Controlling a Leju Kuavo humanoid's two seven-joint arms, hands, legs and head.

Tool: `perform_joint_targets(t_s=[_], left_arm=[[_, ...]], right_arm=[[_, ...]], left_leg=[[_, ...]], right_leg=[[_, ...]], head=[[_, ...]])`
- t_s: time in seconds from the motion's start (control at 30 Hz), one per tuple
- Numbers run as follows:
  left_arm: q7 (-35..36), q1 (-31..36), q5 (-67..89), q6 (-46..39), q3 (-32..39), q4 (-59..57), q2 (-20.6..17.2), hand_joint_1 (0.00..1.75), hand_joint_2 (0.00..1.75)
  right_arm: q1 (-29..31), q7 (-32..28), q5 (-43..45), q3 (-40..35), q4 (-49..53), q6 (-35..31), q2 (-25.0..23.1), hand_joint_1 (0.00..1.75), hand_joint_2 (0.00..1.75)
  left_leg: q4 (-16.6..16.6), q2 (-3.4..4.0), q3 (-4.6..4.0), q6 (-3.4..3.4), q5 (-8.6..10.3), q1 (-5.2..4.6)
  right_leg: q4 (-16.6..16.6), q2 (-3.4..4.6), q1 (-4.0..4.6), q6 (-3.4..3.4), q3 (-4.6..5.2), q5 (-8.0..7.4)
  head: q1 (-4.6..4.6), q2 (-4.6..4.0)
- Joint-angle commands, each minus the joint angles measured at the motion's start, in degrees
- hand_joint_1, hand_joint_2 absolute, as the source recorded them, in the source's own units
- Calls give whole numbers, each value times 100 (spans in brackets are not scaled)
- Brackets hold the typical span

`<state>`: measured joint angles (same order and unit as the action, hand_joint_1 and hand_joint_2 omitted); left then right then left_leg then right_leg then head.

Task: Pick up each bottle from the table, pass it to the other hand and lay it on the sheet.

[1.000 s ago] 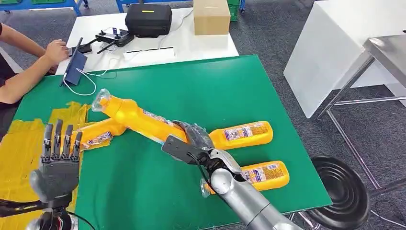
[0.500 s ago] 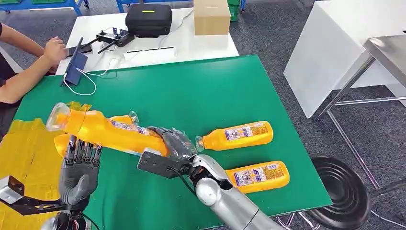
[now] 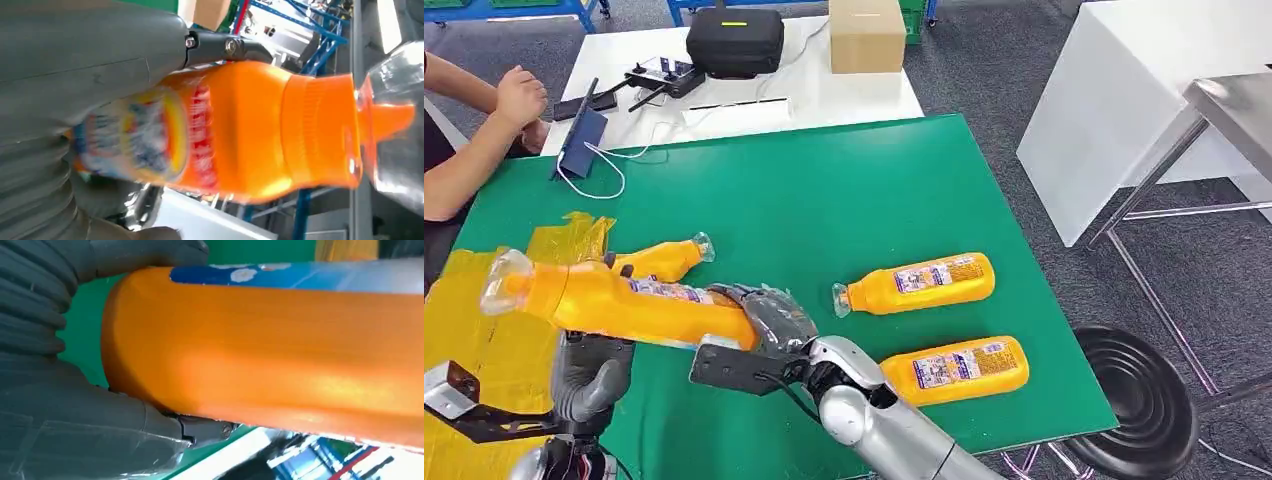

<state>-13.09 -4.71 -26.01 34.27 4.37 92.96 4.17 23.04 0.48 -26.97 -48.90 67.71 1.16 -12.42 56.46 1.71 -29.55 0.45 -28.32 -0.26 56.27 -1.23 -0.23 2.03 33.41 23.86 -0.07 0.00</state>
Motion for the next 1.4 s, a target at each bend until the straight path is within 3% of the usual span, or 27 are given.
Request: perform_joint_targets(t_s=[0.03,0.43,0.47,0.5,0.87,1.13,1.17,1.2,1.27,1.3,1.37,1.4], left_arm=[[49,255,-4,-41,-185,-413,-122,0,175],[112,377,-132,-59,-268,-556,-144,0,175],[99,375,-156,-53,-260,-557,-142,49,175],[77,366,-187,-41,-248,-551,-129,175,175],[-96,313,4,-2,-194,-514,-117,175,175],[-484,259,845,-416,-1,-229,12,175,175],[-554,266,1026,-531,30,-187,22,175,175],[-839,297,1674,-952,113,-59,57,175,175],[-1137,402,3136,-2092,319,218,238,175,175],[-1474,420,4362,-3265,432,400,341,175,175],[-1419,367,4853,-3612,560,631,321,175,175],[-1524,323,5699,-4422,687,693,373,175,175]], right_arm=[[318,-50,33,-461,-547,23,62,175,175],[425,-76,-4,-856,-1233,132,-122,175,175],[430,-83,-3,-863,-1239,130,-118,175,175],[430,-91,1,-858,-1233,120,-106,175,175],[338,-135,13,-661,-1038,0,5,175,175],[37,-106,-45,-110,-292,-240,276,175,175],[28,-73,-105,-88,-249,-292,298,161,175],[2,32,-212,-46,-131,-328,360,0,175],[-156,96,-235,127,262,-345,497,0,175],[-312,128,-272,222,634,-375,642,0,175],[-539,149,-302,338,1176,-322,862,0,175],[-659,145,-381,415,1411,-319,941,0,175]], left_leg=[[-4,-11,8,-3,2,2],[-4,-17,10,-5,2,5],[-4,-23,15,-6,1,8],[-4,-17,8,-4,2,4],[-5,-27,15,-6,0,9],[1,-30,5,-3,1,7],[1,-29,8,-3,0,9],[1,-20,3,-2,1,4],[6,-34,6,-3,-2,10],[7,-32,-3,-2,1,8],[8,-34,-8,-1,1,9],[12,-49,-3,-3,-2,12]], right_leg=[[-5,3,1,-2,-10,-1],[-6,1,3,-3,-13,1],[-8,0,6,-4,-19,1],[-6,0,3,-2,-11,0],[-10,-2,6,-3,-21,2],[-7,-12,5,0,-13,3],[-9,-8,7,0,-17,2],[-4,-5,2,1,-8,1],[-6,-8,8,1,-17,3],[-4,-13,7,1,-8,1],[-4,-19,8,1,-5,2],[-3,-23,10,0,-14,7]], head=[[0,0],[0,0],[0,0],[0,0],[0,0],[0,0],[0,0],[0,0],[0,0],[2,0],[2,0],[-2,0]])
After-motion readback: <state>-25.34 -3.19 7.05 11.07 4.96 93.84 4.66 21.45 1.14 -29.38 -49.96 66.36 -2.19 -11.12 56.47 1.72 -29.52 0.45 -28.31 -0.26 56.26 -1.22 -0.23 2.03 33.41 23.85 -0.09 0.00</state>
